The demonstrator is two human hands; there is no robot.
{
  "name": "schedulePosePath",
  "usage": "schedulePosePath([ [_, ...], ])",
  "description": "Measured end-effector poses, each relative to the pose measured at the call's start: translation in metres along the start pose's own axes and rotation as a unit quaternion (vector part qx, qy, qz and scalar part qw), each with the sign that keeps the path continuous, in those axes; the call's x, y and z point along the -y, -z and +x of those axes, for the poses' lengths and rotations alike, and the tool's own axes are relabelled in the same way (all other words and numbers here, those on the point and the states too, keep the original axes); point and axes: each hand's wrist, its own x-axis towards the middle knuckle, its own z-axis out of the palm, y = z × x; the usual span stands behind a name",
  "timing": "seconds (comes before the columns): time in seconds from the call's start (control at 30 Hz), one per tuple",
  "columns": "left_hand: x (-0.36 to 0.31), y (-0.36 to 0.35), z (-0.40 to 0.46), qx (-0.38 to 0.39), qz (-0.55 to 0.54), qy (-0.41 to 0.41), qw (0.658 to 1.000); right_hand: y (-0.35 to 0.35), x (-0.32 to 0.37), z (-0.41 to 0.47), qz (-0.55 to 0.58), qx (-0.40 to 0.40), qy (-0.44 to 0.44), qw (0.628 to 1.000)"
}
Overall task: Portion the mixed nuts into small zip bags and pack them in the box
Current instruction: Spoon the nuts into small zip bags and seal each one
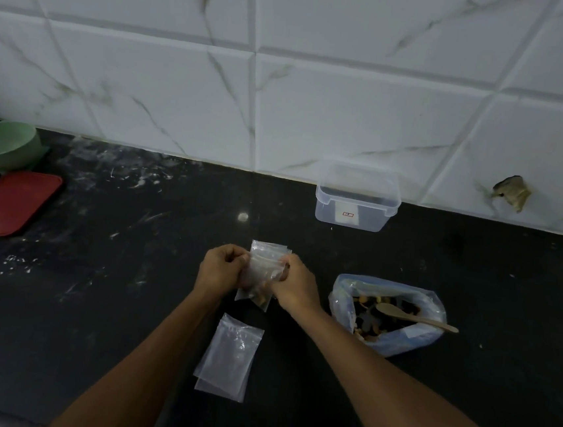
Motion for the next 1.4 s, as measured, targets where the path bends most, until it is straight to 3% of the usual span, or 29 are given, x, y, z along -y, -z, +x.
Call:
schedulePosePath([
  [0.23,0.012,-0.004,-0.002,0.002,0.017,-0.003,1.0,-0.013,-0.008,0.002,-0.091,-0.012,0.015,0.996],
  [0.43,0.02,-0.009,-0.007,0.006,0.098,0.0,0.995,-0.017,-0.011,0.01,-0.089,-0.019,0.015,0.996],
  [0.87,0.021,-0.002,-0.005,-0.009,0.098,0.022,0.995,-0.007,-0.012,0.004,-0.04,-0.009,0.023,0.999],
  [1.03,0.021,0.025,-0.036,-0.013,0.112,0.024,0.993,0.004,-0.007,-0.028,-0.071,-0.051,0.037,0.995],
  [1.23,0.025,0.04,-0.092,0.003,0.166,0.063,0.984,-0.002,-0.009,-0.061,-0.143,0.119,0.01,0.982],
  [1.4,0.045,0.035,-0.121,0.065,0.216,0.083,0.971,-0.016,-0.008,-0.062,-0.138,0.13,0.004,0.982],
])
